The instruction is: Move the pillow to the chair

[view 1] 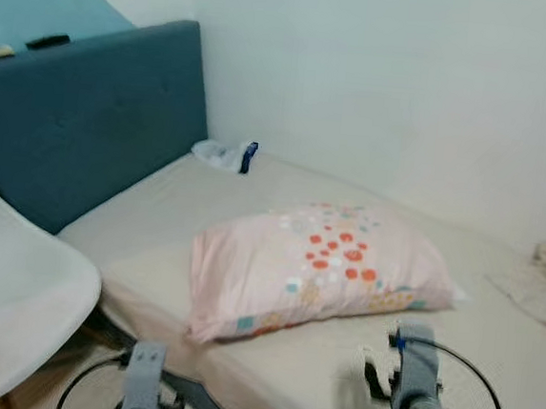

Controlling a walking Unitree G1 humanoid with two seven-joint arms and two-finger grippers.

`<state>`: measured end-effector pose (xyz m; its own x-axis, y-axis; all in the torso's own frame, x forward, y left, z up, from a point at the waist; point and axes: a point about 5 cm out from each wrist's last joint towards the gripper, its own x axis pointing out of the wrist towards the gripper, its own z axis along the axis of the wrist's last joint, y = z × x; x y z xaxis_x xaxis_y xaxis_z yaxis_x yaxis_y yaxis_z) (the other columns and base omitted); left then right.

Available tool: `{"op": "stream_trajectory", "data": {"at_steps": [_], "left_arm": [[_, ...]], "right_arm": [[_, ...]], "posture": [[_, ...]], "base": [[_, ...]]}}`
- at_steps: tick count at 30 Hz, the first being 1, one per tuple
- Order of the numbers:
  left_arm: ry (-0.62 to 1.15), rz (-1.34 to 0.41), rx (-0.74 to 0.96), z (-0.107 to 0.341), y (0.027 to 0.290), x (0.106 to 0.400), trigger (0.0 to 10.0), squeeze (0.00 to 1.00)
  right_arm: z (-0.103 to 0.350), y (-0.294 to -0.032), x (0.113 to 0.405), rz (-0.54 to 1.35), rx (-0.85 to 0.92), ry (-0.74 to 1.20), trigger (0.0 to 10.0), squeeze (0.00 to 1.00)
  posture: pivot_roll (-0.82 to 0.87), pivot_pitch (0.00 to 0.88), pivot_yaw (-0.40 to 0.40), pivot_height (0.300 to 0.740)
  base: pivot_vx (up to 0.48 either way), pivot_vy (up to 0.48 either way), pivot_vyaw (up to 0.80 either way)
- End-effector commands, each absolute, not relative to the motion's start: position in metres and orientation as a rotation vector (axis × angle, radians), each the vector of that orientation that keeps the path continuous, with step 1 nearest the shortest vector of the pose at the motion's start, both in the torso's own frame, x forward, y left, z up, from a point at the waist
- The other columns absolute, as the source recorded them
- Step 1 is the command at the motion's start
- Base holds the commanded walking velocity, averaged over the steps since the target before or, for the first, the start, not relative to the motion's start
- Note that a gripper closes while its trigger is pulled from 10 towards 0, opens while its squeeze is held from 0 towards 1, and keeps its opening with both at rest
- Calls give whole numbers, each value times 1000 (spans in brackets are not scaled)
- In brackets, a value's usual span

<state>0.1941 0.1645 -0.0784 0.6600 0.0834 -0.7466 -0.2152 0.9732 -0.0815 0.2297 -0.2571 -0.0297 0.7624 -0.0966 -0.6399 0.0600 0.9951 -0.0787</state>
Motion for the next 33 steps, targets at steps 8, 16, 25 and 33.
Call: {"op": "stream_trajectory", "data": {"at_steps": [8, 16, 25, 33], "left_arm": [[950, 150, -238, -95, 157, 163, 10000, 0], [967, 49, -153, -94, 157, 166, 10000, 0], [957, 31, -129, -91, 164, 171, 10000, 0], [972, 51, -125, -92, 167, 168, 10000, 0]], "right_arm": [[-47, -252, 218, -70, 8, 802, 10000, 0], [-60, -241, 205, -71, 27, 868, 10000, 0], [-66, -230, 202, -60, -21, 906, 10000, 0], [-68, -219, 202, 0, -22, 909, 10000, 0]], "posture": [[-20, 0, -90, 740], [-26, 0, -49, 740], [-3, 0, -45, 740], [17, 0, -47, 740]], "base": [[0, 0, 570], [0, 0, 763], [0, 0, 562], [0, -360, 262]]}}
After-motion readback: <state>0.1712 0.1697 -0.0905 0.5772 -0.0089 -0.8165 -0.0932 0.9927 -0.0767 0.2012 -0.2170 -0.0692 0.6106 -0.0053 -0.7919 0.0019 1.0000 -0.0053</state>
